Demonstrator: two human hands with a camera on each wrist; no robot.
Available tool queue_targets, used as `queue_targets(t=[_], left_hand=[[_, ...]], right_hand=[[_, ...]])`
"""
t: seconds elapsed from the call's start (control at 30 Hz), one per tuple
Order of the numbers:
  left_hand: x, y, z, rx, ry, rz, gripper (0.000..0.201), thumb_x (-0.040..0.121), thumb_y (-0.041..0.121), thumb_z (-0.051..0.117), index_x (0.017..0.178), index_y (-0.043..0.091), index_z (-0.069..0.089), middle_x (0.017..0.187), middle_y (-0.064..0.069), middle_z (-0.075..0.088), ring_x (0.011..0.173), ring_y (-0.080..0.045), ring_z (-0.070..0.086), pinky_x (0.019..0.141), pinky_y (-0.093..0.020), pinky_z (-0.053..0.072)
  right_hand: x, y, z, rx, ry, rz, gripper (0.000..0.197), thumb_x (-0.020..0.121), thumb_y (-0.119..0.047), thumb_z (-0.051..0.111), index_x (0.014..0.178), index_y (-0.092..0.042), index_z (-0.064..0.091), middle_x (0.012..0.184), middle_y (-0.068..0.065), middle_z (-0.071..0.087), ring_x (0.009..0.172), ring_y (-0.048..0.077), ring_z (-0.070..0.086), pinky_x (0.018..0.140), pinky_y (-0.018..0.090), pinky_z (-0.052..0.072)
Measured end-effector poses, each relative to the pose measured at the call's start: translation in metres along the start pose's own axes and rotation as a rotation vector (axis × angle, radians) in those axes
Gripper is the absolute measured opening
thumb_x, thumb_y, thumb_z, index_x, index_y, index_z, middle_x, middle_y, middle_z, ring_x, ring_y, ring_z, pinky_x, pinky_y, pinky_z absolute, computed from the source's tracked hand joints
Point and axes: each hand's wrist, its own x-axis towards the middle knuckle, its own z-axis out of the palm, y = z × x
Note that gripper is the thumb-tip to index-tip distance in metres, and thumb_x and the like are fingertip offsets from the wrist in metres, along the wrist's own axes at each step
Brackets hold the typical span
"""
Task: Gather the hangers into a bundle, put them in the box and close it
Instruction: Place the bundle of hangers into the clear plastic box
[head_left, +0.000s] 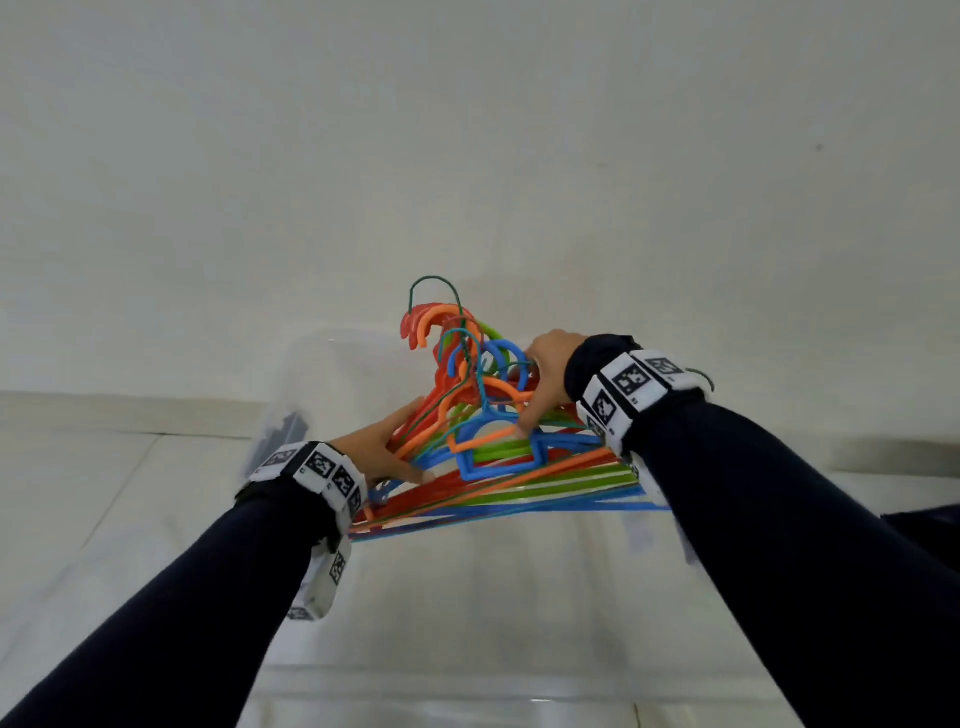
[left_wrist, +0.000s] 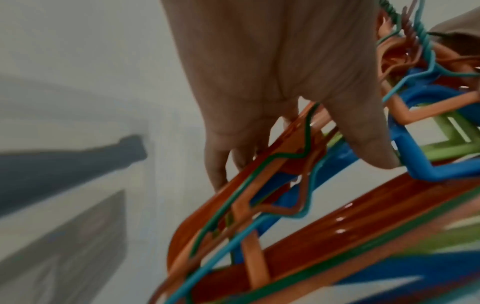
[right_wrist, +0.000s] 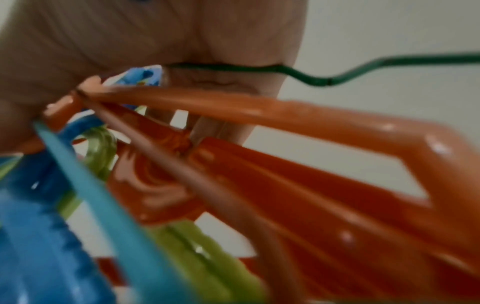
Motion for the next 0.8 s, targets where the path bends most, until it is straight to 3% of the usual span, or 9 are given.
queue_targets(t=[0.1,0.17,0.23,0.37,0.4,0.5,0.63,0.73,0.8], left_hand=[[0.019,-0.037,-0.004,0.000,0.028,-0.085,0.122,0.048,0.043,0.080,0.147,0.033,0.010,0.142,0.001,0.045,0.128,-0.021,0.046,0.111,-0.041,0.035],[0.035,-0.063,-0.006,0.063,0.025,-0.155,0.126,0.042,0.055,0.079,0.147,0.035,0.011,0.143,0.001,0.045,0.130,-0.022,0.043,0.112,-0.043,0.032],[0.047,-0.077,-0.001,0.152,-0.020,-0.223,0.127,0.043,0.064,0.078,0.147,0.035,0.010,0.146,0.001,0.041,0.133,-0.022,0.040,0.113,-0.041,0.029],[0.070,-0.090,0.034,0.288,-0.076,-0.314,0.096,0.078,0.029,0.071,0.149,0.019,0.006,0.153,-0.005,0.027,0.138,-0.022,0.031,0.109,-0.026,0.025],[0.075,-0.096,0.043,0.308,-0.098,-0.329,0.093,0.080,0.025,0.069,0.148,0.017,0.007,0.153,-0.006,0.027,0.138,-0.022,0.031,0.106,-0.024,0.026],[0.085,-0.118,0.064,0.371,-0.110,-0.352,0.085,0.077,0.024,0.073,0.145,0.014,0.021,0.145,-0.011,0.042,0.129,-0.024,0.044,0.098,-0.024,0.034],[0.092,-0.134,0.072,0.482,-0.165,-0.458,0.080,0.075,0.039,0.071,0.141,0.019,0.030,0.141,-0.014,0.035,0.128,-0.030,0.042,0.103,-0.033,0.035],[0.095,-0.130,0.074,0.516,-0.205,-0.464,0.079,0.075,0.052,0.064,0.141,0.020,0.033,0.142,-0.013,0.031,0.130,-0.029,0.039,0.106,-0.034,0.032],[0.096,-0.126,0.077,0.526,-0.229,-0.469,0.085,0.067,0.057,0.058,0.139,0.018,0.036,0.141,-0.012,0.036,0.129,-0.028,0.041,0.104,-0.032,0.032]], right_hand=[[0.044,-0.011,0.031,0.026,-0.087,-0.020,0.054,0.055,-0.053,0.081,0.059,-0.014,0.043,0.055,0.001,0.037,0.049,0.017,0.037,0.050,0.030,0.030],[0.066,-0.011,0.055,0.089,-0.139,-0.005,0.051,0.056,-0.053,0.081,0.074,-0.010,0.060,0.064,0.004,0.045,0.059,0.021,0.045,0.056,0.031,0.035],[0.082,-0.004,0.080,0.144,-0.186,0.019,0.062,0.056,-0.053,0.080,0.090,-0.004,0.062,0.077,0.006,0.053,0.071,0.023,0.052,0.064,0.033,0.043],[0.096,0.021,0.146,0.241,-0.283,0.109,0.084,0.061,-0.049,0.079,0.127,-0.006,0.049,0.117,0.010,0.058,0.107,0.027,0.057,0.094,0.036,0.048],[0.100,0.026,0.164,0.261,-0.312,0.122,0.084,0.060,-0.051,0.079,0.126,-0.009,0.050,0.121,0.010,0.058,0.110,0.027,0.056,0.094,0.034,0.048],[0.107,0.038,0.209,0.357,-0.344,0.132,0.050,0.060,-0.054,0.078,0.095,-0.022,0.062,0.097,0.002,0.061,0.091,0.021,0.059,0.078,0.029,0.046],[0.109,0.045,0.250,0.404,-0.377,0.091,0.074,0.068,-0.052,0.073,0.127,-0.013,0.053,0.130,0.005,0.055,0.120,0.026,0.052,0.092,0.028,0.040],[0.110,0.045,0.260,0.389,-0.409,0.100,0.080,0.062,-0.062,0.066,0.121,-0.009,0.057,0.113,0.014,0.060,0.111,0.032,0.056,0.086,0.033,0.041],[0.107,0.047,0.257,0.383,-0.454,0.133,0.073,0.064,-0.065,0.060,0.110,-0.007,0.062,0.094,0.008,0.057,0.095,0.028,0.057,0.077,0.031,0.037]])
